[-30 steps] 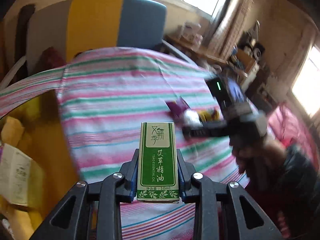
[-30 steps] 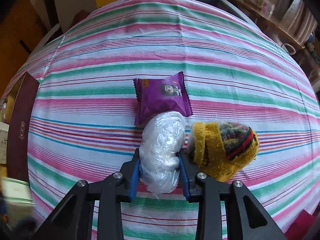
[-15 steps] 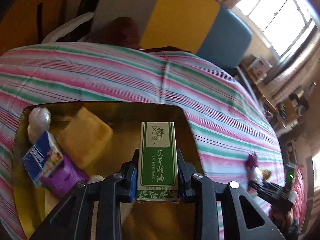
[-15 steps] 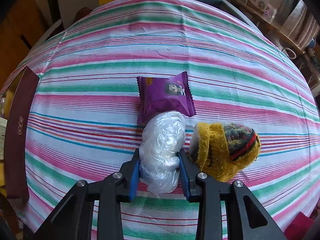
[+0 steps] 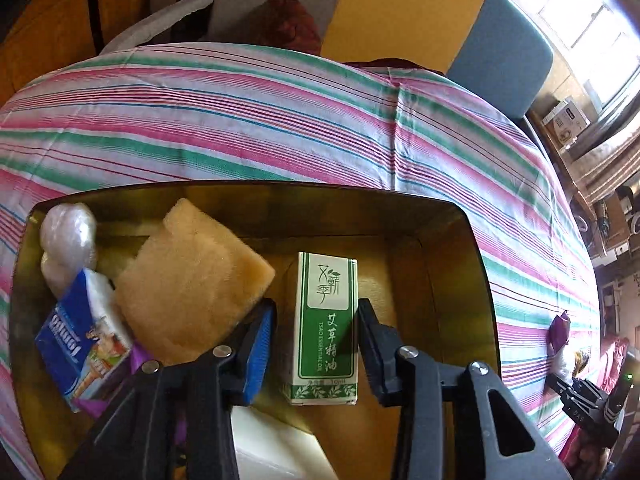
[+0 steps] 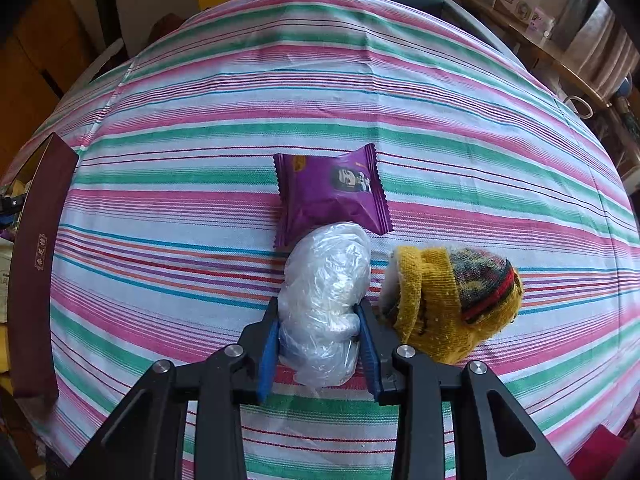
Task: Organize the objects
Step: 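Carry the green oil box into the tray and open the left tool, then carry the plastic bundle with the right tool into the tray and release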
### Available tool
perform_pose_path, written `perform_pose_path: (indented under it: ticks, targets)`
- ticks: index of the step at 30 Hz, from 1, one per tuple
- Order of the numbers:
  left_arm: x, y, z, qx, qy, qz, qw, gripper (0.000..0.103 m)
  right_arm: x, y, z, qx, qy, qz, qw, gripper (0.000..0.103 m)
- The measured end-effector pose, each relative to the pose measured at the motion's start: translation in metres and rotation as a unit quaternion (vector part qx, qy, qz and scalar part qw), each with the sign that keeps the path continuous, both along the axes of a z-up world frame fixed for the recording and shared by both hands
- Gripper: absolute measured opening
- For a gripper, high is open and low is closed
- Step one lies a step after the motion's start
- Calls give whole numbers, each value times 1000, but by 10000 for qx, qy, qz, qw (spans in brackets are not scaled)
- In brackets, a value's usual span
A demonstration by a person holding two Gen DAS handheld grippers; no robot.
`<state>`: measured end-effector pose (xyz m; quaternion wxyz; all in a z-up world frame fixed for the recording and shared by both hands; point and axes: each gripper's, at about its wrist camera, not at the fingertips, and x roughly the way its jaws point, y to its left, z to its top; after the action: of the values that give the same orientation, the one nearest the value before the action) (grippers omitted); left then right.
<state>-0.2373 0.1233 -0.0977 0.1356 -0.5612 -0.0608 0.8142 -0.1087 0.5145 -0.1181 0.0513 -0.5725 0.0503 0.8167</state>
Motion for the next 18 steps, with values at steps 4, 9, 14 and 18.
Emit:
perform_pose_path:
  ticks: [4, 9, 14, 18]
  targets:
    - [16, -6, 31, -94, 564, 47, 9984, 40, -1, 0, 0, -10, -4, -17, 10000, 36]
    - [68, -5, 70, -175, 1362, -200, 9903, 41, -4, -1, -2, 28, 3, 1, 10000, 37]
    - [130, -1, 85, -121, 1774, -497, 9828, 41, -5, -7, -2, 157, 31, 102, 9998, 35]
    - [162, 2, 89, -155, 1959, -612, 9786, 41, -6, -8, -2, 181, 42, 109, 9998, 35]
